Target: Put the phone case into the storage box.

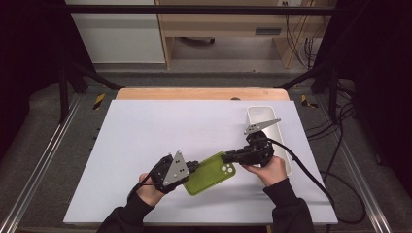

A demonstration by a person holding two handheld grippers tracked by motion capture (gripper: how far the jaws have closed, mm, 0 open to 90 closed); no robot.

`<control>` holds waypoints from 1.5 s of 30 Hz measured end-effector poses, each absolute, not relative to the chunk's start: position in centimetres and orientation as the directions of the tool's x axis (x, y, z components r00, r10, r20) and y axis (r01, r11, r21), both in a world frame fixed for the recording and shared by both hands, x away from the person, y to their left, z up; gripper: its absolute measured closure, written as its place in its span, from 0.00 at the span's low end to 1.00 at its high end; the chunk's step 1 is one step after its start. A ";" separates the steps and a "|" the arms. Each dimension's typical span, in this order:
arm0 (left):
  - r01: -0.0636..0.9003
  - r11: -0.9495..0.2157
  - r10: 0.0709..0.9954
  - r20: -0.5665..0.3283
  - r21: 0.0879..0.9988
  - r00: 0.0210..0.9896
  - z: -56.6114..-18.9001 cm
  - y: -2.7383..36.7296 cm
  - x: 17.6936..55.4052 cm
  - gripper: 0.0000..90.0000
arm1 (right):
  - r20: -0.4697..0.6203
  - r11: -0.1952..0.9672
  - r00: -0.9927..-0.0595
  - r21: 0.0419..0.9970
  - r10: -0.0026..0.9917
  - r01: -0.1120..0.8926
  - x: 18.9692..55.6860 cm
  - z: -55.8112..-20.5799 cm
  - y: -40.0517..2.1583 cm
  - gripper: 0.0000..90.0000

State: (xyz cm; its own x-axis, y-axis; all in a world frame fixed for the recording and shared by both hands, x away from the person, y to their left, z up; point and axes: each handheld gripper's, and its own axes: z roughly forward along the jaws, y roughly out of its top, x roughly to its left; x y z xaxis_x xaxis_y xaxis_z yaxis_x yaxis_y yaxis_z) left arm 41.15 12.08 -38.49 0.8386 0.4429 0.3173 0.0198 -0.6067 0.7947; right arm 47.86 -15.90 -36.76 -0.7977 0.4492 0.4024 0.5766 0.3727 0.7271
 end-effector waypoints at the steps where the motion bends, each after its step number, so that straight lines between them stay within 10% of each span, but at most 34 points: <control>1: 0.025 -0.602 0.446 0.310 0.798 0.840 -38.5 12.1 41.2 0.93 | 0.399 0.373 -0.798 0.728 0.451 0.575 47.8 -36.7 -15.9 0.88; 25: 0.245 -0.297 0.677 0.023 0.923 0.735 -37.8 16.7 43.9 0.27 | 0.216 0.380 -0.811 0.798 0.543 0.467 47.2 -34.8 -17.2 0.88; 45: 0.279 -0.196 0.726 -0.052 0.940 0.686 -39.2 20.8 44.5 0.03 | 0.052 0.425 -0.814 0.833 0.578 0.354 46.1 -31.9 -18.6 0.88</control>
State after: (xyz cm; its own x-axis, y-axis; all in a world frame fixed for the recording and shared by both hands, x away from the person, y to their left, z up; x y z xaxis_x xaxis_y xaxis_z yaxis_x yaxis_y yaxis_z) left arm 44.49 20.79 -39.22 0.6858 0.7259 -0.0522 0.2794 -0.1965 0.9398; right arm 46.12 -18.59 -31.85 -0.8145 0.5779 0.0516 0.3544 0.4251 0.8329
